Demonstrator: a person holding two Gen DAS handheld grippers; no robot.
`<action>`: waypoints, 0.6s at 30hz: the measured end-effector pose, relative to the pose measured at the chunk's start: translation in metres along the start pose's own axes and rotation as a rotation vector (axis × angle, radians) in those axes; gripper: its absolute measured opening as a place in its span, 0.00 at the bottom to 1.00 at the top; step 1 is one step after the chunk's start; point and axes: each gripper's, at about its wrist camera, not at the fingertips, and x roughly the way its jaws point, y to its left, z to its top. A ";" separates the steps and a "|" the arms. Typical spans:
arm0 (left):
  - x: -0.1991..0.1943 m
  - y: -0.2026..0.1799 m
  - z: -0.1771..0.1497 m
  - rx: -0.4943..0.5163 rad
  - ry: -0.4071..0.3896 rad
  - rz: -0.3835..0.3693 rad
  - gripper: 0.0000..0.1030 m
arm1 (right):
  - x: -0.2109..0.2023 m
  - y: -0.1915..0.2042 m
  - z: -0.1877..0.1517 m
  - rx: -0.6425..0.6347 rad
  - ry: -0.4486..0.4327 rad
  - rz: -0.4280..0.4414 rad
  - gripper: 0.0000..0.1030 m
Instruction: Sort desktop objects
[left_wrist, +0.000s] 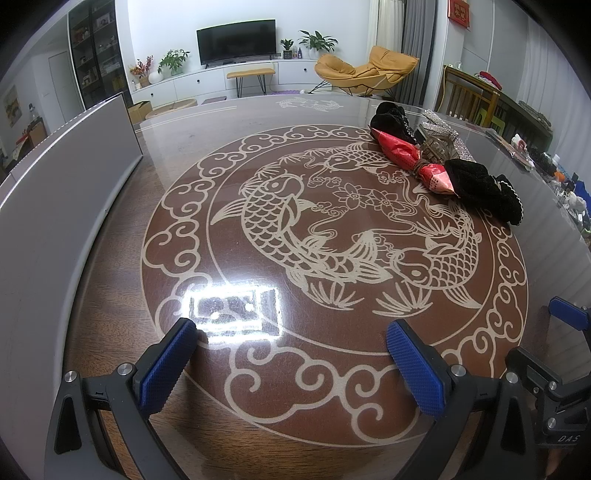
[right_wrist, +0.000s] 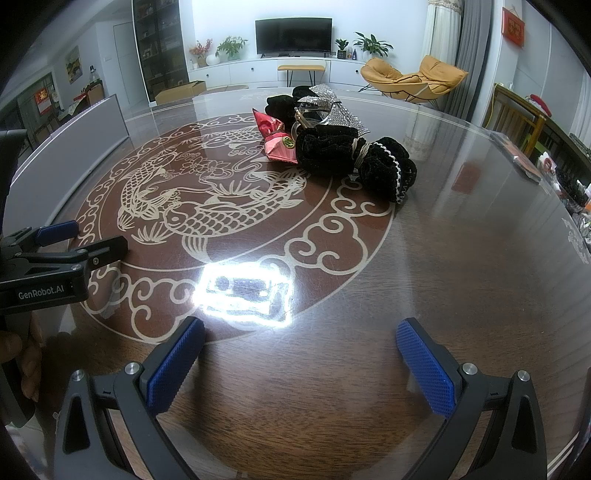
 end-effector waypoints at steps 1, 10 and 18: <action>0.000 0.000 0.000 0.000 0.000 0.000 1.00 | 0.000 0.000 0.000 0.000 0.000 0.000 1.00; 0.001 -0.001 0.000 0.000 0.000 0.000 1.00 | 0.000 0.000 0.000 0.000 0.000 0.000 1.00; 0.001 -0.001 0.000 0.000 0.000 0.000 1.00 | 0.000 0.000 0.000 0.000 0.000 0.000 1.00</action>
